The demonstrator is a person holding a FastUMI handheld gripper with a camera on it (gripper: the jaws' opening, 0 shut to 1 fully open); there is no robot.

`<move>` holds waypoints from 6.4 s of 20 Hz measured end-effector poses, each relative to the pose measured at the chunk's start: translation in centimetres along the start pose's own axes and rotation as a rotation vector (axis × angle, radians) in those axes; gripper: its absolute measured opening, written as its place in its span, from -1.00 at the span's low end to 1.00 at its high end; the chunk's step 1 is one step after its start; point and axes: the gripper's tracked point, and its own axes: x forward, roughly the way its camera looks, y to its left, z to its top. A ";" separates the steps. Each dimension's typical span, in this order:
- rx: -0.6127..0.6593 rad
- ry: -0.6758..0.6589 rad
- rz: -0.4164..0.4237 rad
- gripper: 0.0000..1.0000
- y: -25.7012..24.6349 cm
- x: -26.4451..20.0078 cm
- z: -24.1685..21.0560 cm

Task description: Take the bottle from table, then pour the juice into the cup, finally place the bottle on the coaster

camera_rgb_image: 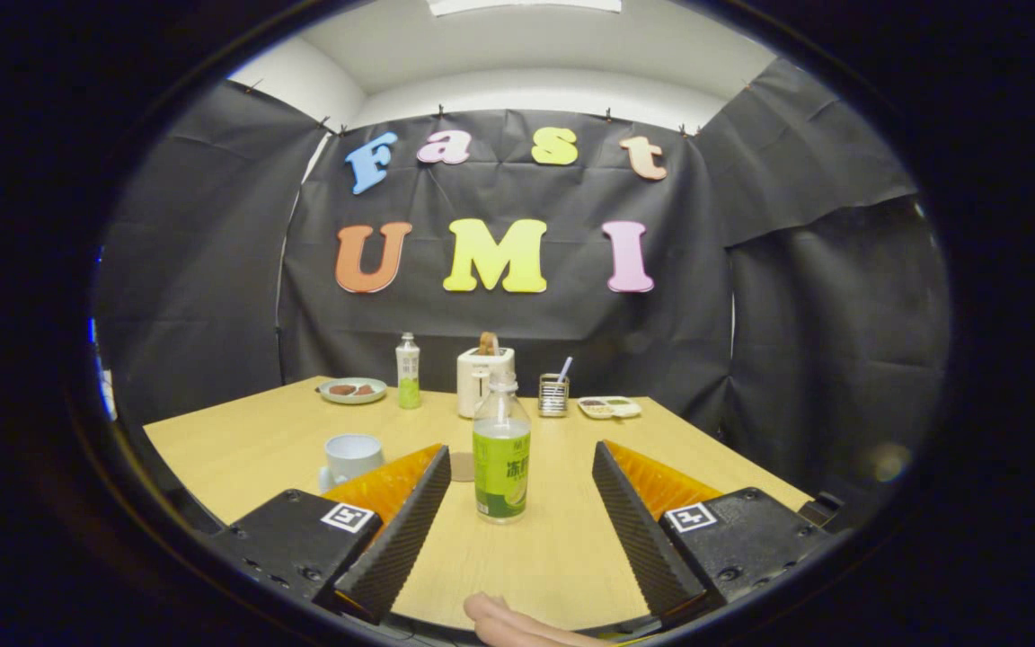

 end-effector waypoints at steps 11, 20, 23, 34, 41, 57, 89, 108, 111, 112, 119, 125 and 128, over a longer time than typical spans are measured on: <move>0.012 0.020 0.025 1.00 1.1 9.8 -1.6; -0.006 0.032 0.044 1.00 1.7 15.0 -2.2; 0.007 0.017 0.045 0.92 1.8 15.1 -1.7; 0.054 0.093 0.077 0.60 0.4 11.2 -1.5; -0.016 0.063 0.028 0.60 -2.6 7.0 2.3; -0.346 0.048 -0.101 0.61 -5.5 6.2 9.1; -1.305 -0.033 -0.311 0.61 4.6 12.0 7.7; -1.700 -0.086 -0.374 0.61 7.7 13.8 8.9; -1.724 -0.078 -0.377 0.61 8.1 13.9 9.0; -1.732 -0.078 -0.378 0.61 8.1 13.9 8.9; -1.769 -0.080 -0.381 0.61 8.6 13.9 9.2; -1.826 -0.069 -0.394 0.61 8.4 13.9 9.6; -1.824 -0.080 -0.397 0.61 8.3 13.9 10.2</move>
